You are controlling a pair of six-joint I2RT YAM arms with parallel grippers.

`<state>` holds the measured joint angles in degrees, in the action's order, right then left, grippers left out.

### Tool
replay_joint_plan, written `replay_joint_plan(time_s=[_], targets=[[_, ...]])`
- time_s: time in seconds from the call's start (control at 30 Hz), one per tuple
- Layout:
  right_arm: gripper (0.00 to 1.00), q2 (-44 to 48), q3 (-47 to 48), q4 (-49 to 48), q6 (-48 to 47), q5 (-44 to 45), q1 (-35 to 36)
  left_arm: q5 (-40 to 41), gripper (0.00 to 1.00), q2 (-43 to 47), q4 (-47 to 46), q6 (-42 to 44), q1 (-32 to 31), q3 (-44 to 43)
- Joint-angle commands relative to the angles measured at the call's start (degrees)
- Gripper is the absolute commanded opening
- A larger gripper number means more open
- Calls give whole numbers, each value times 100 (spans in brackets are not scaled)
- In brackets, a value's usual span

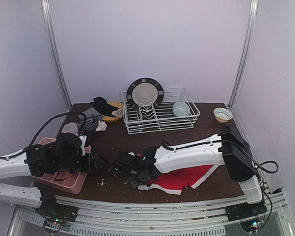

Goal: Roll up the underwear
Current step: Pick up the underwear from the center of the board.

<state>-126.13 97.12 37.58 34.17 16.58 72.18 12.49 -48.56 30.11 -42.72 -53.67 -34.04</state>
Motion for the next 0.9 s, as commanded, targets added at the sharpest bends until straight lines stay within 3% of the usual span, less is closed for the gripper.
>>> replay_joint_plan(time_s=[0.0,0.3,0.47,0.73,0.87], targets=[[52,-284,112,259,236,315,-40,183,96,151,-20,-88,26,117],[25,-237,-201,-56,386,19,-79,188,95,150,-5,-112,29,72],[0,-1,-471,-277,495,-210,-82,105,95,59,-80,-144,32,-33],[0,1056,-1327,-1269,512,-1030,37,-267,94,-194,-260,-218,32,-50],[0,1519,-1652,-1294,509,-918,184,-629,93,-474,-594,-306,32,29]])
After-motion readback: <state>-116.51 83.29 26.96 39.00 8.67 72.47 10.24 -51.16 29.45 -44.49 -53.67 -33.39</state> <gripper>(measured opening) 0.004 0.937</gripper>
